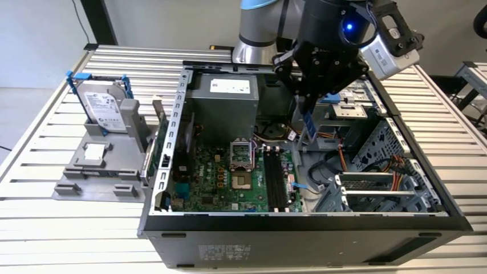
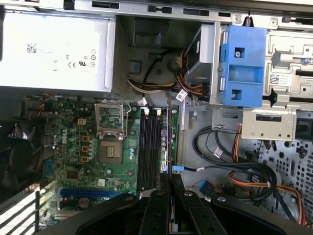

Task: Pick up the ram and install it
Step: 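Insert the ram into the slot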

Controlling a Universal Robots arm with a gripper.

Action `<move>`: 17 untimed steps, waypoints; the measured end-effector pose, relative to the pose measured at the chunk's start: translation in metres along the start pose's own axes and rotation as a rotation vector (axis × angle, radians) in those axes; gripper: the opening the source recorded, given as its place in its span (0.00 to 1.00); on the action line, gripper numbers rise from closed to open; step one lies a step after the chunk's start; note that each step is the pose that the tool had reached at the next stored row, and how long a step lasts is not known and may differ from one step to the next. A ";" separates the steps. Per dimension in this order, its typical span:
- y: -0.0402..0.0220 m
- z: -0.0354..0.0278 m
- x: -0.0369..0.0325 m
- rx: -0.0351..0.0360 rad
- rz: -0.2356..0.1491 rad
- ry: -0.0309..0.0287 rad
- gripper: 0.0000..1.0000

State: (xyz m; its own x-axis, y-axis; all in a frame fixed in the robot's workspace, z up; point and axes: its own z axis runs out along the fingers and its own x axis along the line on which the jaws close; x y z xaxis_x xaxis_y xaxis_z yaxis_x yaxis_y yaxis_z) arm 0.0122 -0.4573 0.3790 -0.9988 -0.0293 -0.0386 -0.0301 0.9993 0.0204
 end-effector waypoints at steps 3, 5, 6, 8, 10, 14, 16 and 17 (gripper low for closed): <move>0.0000 0.0021 0.0000 0.0004 0.000 0.0000 0.00; 0.0000 0.0030 0.0000 0.0010 0.000 0.0000 0.00; -0.0001 0.0033 0.0000 0.0014 0.000 0.0002 0.00; -0.0001 0.0035 0.0000 0.0016 0.000 0.0002 0.00; -0.0001 0.0036 0.0000 0.0016 0.000 0.0002 0.00; -0.0001 0.0042 0.0000 0.0014 0.000 0.0001 0.00; -0.0001 0.0053 0.0001 0.0014 0.000 0.0001 0.00; -0.0001 0.0060 0.0001 0.0015 0.000 0.0001 0.00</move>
State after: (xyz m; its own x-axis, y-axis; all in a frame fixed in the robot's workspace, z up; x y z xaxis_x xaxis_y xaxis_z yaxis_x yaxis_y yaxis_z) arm 0.0123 -0.4573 0.3730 -0.9988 -0.0296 -0.0385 -0.0304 0.9994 0.0189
